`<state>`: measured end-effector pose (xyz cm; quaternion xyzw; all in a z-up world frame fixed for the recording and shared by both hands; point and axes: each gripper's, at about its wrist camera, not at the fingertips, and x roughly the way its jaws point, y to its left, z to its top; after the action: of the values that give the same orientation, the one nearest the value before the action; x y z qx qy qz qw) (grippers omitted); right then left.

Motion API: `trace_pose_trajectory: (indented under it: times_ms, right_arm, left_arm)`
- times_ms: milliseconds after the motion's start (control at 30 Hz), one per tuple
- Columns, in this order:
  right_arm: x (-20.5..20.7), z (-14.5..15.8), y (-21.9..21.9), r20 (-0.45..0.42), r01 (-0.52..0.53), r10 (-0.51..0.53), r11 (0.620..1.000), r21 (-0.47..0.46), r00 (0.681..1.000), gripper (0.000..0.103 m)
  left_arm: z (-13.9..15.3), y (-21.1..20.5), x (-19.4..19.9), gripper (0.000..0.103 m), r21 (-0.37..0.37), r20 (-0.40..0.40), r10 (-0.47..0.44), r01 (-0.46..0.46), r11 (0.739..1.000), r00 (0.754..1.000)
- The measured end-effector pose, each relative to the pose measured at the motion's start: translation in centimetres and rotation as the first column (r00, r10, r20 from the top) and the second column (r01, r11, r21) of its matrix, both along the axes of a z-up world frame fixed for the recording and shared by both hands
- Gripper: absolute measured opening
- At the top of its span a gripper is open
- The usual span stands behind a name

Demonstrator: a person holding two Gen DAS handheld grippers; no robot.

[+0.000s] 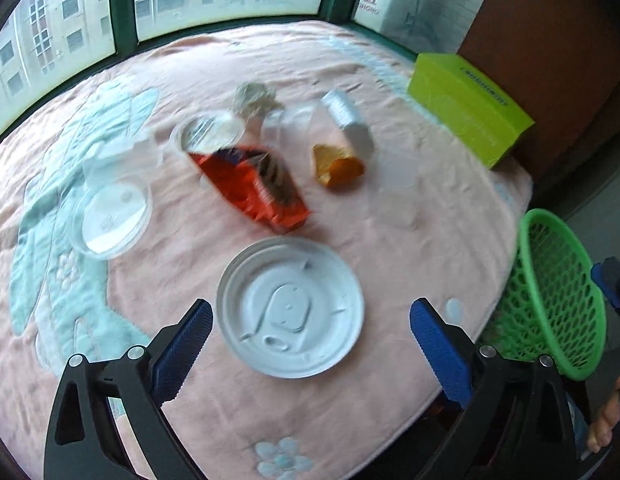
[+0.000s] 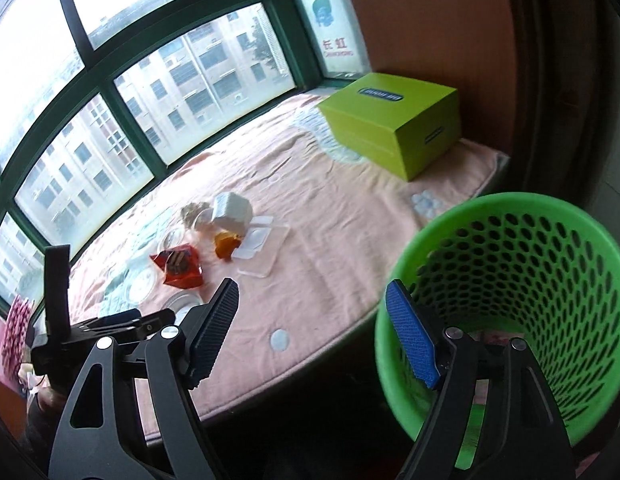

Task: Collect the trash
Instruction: 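Grasp the white round lid with the left gripper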

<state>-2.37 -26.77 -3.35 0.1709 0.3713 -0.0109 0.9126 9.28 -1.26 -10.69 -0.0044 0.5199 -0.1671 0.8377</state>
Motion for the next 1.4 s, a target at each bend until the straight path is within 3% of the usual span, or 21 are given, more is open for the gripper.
trace_pose_trajectory:
  times_ms: [233,767,900,967,1400]
  right_arm:
    - [1.1,-1.2,1.7,-0.037,-0.043,0.043,0.999,0.001,0.998,0.076]
    - [4.0,-3.1,2.9,-0.098,-0.086,0.083,0.996,-0.021,0.992,0.079]
    - [4.9,-3.6,3.2,-0.11,-0.097,0.095,0.995,-0.02,0.989,0.079]
    - [5.5,-3.9,3.5,-0.117,-0.11,0.107,0.994,-0.019,0.987,0.079]
    - [11.3,-5.8,5.9,-0.171,-0.146,0.144,0.989,0.003,0.975,0.079]
  left_arm:
    - [-2.7,0.2,0.7,0.096,0.019,-0.053,-0.019,0.02,1.0,0.998]
    - [-4.6,-0.4,1.6,0.096,0.073,-0.076,-0.038,0.043,0.996,0.996]
    - [-4.5,-0.6,1.6,0.095,0.074,-0.061,-0.042,0.047,0.996,0.997]
    - [-4.3,-0.5,1.5,0.089,0.057,-0.055,-0.047,0.05,0.997,0.997]
    - [-2.2,2.3,0.7,0.088,-0.009,-0.035,-0.008,0.007,1.0,0.999]
